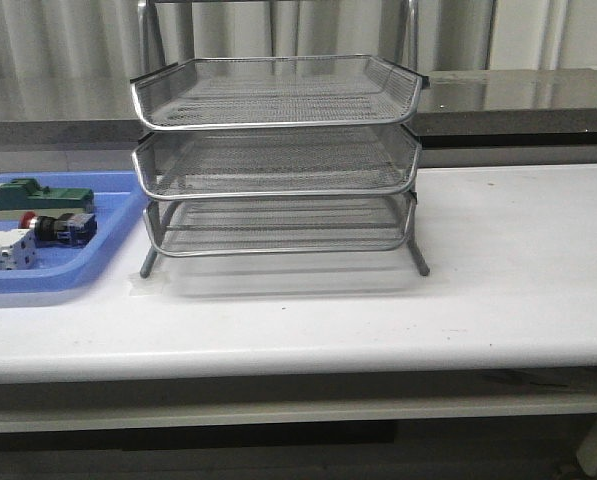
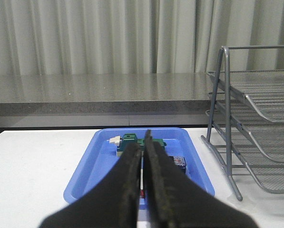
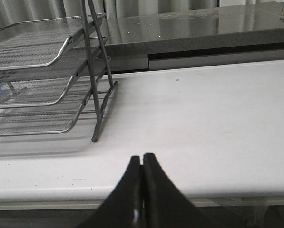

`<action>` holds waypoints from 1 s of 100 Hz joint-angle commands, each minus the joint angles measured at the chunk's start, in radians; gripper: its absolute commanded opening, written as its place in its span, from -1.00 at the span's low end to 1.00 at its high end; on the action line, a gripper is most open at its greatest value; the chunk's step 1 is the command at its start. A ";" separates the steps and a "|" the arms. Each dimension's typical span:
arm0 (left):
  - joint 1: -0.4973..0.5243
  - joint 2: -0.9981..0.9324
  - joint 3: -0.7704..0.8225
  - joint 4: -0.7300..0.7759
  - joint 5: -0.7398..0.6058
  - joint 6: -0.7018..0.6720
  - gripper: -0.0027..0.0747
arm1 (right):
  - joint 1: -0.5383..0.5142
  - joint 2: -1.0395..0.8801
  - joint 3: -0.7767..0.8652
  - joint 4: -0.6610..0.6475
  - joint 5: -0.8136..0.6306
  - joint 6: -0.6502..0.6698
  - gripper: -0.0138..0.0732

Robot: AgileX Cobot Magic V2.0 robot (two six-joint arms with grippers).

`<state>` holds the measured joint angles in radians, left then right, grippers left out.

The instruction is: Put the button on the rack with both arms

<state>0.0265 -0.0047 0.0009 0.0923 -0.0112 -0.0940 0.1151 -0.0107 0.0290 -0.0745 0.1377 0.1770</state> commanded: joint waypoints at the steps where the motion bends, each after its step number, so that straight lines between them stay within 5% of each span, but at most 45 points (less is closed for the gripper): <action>1: 0.004 -0.036 0.046 -0.008 -0.082 -0.008 -0.92 | -0.008 -0.019 -0.017 -0.013 -0.086 -0.003 -0.81; 68: 0.004 -0.036 0.046 -0.008 -0.082 -0.008 -0.92 | -0.008 -0.019 -0.017 -0.013 -0.089 -0.003 -0.81; 100: 0.004 -0.036 0.046 -0.008 -0.082 -0.008 -0.92 | -0.008 -0.019 -0.041 -0.013 -0.208 -0.003 -0.81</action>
<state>0.0265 -0.0047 0.0009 0.0923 -0.0112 -0.0940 0.1151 -0.0107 0.0290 -0.0745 0.0294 0.1770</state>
